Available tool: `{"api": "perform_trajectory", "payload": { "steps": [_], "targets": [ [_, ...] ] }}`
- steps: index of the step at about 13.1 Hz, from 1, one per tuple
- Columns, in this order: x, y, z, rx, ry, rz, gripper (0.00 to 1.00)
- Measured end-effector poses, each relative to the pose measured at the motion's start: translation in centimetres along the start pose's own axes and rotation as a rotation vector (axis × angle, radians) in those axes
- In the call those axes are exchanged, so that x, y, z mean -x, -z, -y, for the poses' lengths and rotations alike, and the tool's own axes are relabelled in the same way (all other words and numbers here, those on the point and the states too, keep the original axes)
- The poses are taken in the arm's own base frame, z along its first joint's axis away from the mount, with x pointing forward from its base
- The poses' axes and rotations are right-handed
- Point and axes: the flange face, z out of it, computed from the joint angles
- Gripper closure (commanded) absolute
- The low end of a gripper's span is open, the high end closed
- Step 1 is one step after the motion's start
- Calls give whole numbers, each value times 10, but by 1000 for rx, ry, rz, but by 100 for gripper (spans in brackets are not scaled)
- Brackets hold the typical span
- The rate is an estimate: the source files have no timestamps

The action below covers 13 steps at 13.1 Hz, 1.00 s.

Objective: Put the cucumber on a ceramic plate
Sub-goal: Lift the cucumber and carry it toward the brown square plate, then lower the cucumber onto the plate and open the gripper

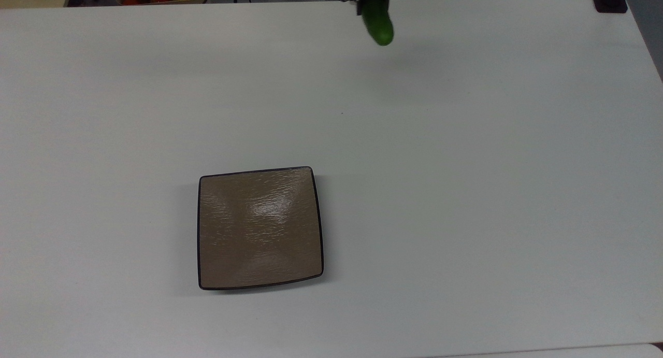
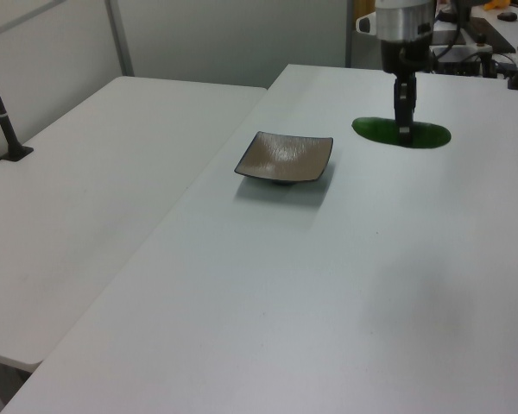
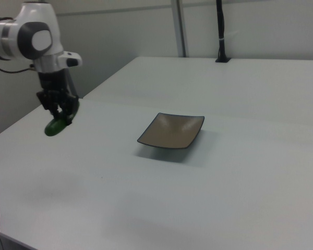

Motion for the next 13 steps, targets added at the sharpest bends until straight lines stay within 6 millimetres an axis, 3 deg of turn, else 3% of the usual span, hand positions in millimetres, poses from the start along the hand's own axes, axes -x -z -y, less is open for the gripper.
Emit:
{"api": "perform_trajectory", "payload": {
  "steps": [3,6,9,13],
  "targets": [
    [-11,4,-53,-10,-2,-42,78],
    [-36,2,-80,-10,-42,-162,78],
    [-77,-13,-120,8,-75,-311,78],
    [-124,-38,-156,35,-114,-469,75]
  ]
}}
